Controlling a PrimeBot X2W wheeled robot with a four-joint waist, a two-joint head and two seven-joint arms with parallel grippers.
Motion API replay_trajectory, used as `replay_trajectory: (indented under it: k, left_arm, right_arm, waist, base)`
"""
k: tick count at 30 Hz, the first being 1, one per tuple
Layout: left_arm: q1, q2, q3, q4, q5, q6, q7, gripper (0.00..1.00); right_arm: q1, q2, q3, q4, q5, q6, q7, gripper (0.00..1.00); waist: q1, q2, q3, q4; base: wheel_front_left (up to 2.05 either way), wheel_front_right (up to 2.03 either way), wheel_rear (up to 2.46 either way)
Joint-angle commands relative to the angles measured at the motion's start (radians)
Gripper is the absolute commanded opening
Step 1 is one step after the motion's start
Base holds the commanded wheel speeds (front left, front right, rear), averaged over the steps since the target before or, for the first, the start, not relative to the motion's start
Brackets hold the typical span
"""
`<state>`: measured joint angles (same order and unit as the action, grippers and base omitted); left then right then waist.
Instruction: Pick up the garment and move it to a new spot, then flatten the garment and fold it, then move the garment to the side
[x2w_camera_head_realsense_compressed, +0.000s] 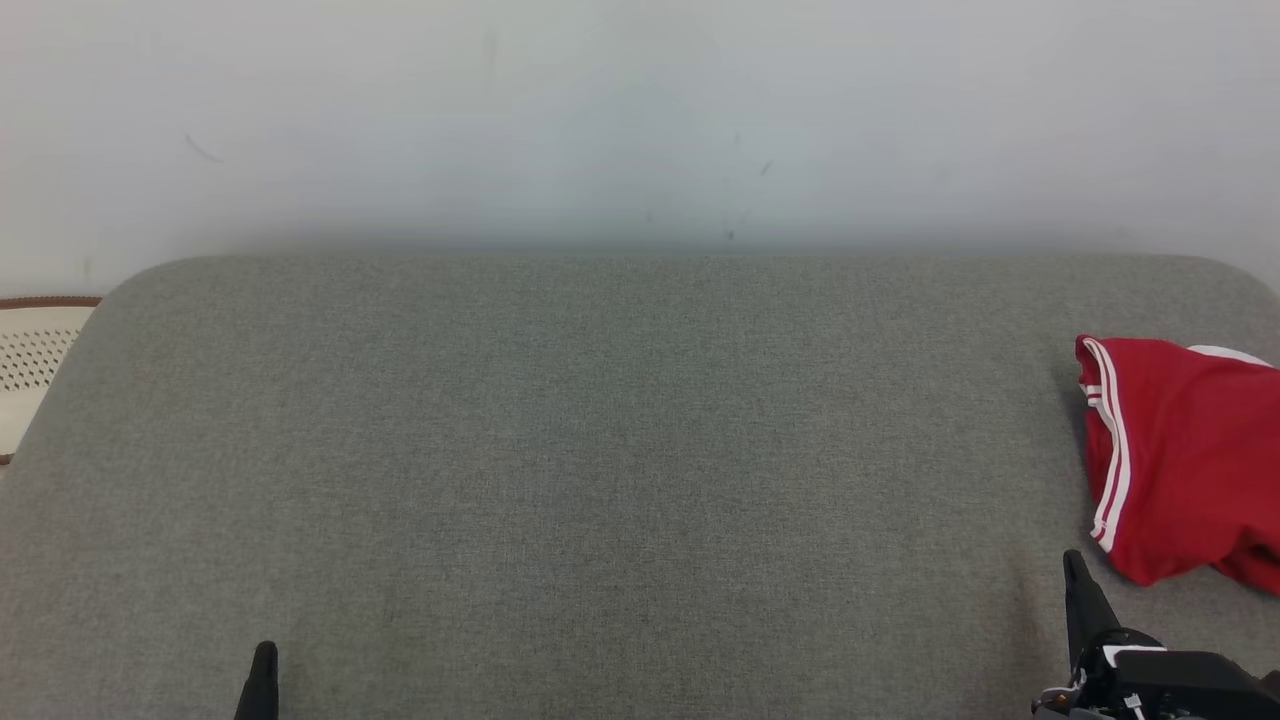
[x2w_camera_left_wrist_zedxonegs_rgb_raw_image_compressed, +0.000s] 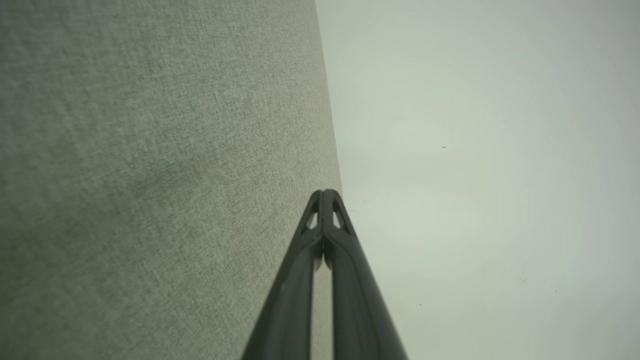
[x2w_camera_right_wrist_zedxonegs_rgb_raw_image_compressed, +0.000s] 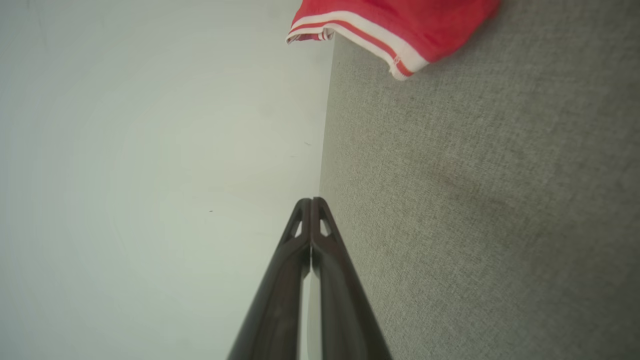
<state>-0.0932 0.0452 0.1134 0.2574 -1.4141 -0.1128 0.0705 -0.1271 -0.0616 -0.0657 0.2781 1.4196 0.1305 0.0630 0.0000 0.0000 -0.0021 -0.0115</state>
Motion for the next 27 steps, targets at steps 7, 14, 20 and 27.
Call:
replay_trajectory:
  k: [7, 14, 20, 27]
  left_arm:
    - [-0.012, 0.007, 0.006, -0.008, -0.076, -0.01, 0.019, 0.0]
    - [-0.015, 0.007, 0.009, -0.011, -0.128, -0.014, 0.032, 0.0]
    - [-0.017, 0.007, 0.011, -0.014, -0.178, -0.018, 0.045, 0.0]
    - [-0.018, 0.007, 0.013, -0.015, -0.201, -0.02, 0.051, 0.0]
  right_arm:
    - [0.014, 0.006, -0.016, -0.014, 0.068, 0.0, 0.019, 0.0]
    - [0.015, 0.009, -0.028, -0.021, 0.123, 0.0, 0.033, 0.0]
    - [0.017, 0.012, -0.038, -0.026, 0.174, 0.0, 0.045, 0.0]
    - [0.017, 0.013, -0.044, -0.028, 0.194, 0.0, 0.05, 0.0]
  waist:
    - [0.0, 0.0, 0.001, 0.003]
    - [0.0, 0.0, 0.003, 0.007]
    - [0.0, 0.0, 0.004, 0.01]
    - [0.0, 0.0, 0.005, 0.012]
  base:
    - [0.0, 0.0, 0.0]
    - [0.0, 0.0, 0.0]
    - [0.0, 0.0, 0.0]
    - [0.0, 0.0, 0.0]
